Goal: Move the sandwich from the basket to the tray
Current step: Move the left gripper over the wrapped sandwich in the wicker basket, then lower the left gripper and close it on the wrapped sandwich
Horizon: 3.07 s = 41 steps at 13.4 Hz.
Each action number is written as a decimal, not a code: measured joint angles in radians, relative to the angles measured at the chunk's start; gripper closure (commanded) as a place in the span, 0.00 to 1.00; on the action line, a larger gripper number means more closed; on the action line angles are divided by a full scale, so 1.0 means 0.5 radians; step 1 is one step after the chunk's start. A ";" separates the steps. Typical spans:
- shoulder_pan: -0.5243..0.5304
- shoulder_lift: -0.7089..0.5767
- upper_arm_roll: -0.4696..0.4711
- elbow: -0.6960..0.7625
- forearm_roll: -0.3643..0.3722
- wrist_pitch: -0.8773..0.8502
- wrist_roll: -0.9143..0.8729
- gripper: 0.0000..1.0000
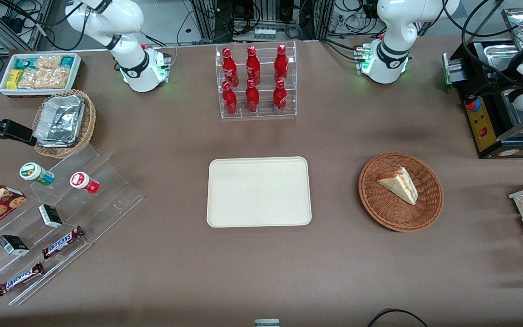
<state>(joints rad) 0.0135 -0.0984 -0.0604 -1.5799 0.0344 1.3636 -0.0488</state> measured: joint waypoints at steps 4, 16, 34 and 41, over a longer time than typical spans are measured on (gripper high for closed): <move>0.001 0.031 0.001 -0.008 0.004 0.002 0.000 0.00; -0.079 0.307 -0.006 -0.990 -0.001 1.541 -1.435 0.00; -0.159 0.585 0.047 -1.404 0.015 2.154 -1.662 0.07; -0.168 0.690 0.050 -1.437 0.015 2.368 -1.815 1.00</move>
<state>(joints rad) -0.0704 0.2465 -0.0352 -2.2981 0.0421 2.5476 -0.9561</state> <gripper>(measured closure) 0.498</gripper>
